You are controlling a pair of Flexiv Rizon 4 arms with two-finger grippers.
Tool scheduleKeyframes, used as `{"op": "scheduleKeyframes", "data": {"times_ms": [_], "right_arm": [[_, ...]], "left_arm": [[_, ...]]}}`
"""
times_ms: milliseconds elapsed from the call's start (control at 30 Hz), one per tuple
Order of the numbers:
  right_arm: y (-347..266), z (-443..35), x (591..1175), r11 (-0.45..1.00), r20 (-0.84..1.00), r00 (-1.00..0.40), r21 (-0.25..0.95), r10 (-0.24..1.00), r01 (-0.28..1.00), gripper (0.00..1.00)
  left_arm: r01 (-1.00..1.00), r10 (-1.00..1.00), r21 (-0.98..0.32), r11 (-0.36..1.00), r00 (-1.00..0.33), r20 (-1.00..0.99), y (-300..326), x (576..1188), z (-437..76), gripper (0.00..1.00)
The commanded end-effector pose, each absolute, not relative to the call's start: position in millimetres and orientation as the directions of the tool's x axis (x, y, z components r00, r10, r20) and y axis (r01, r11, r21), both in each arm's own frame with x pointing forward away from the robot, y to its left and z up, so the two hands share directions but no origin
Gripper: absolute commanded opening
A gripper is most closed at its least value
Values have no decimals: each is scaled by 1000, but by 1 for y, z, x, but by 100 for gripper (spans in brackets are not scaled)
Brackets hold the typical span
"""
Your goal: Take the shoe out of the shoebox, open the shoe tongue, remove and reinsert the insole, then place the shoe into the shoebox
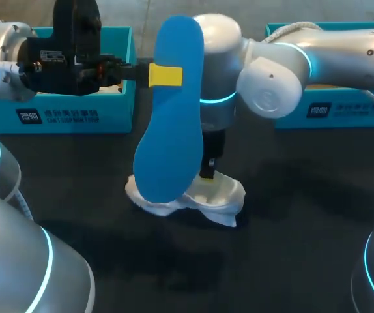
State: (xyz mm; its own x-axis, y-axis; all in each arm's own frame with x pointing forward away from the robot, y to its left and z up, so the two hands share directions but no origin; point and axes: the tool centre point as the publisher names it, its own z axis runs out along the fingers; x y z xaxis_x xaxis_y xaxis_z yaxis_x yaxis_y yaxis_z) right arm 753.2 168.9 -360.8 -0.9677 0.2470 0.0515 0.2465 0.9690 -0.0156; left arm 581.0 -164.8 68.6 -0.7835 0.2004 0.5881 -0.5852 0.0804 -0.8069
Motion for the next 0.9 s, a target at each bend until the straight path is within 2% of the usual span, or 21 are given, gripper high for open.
{"op": "scheduleKeyframes", "data": {"times_ms": [33,400,900], "right_arm": [[157,-353,749,943,58,-942,14,330,331,0],[150,-332,735,742,107,-744,67,659,667,0],[150,-332,735,742,107,-744,67,659,667,0]], "left_arm": [[-585,202,-807,80,-783,588,-166,581,68,0],[-585,202,-807,80,-783,588,-166,581,68,0],[-585,202,-807,80,-783,588,-166,581,68,0]]}}
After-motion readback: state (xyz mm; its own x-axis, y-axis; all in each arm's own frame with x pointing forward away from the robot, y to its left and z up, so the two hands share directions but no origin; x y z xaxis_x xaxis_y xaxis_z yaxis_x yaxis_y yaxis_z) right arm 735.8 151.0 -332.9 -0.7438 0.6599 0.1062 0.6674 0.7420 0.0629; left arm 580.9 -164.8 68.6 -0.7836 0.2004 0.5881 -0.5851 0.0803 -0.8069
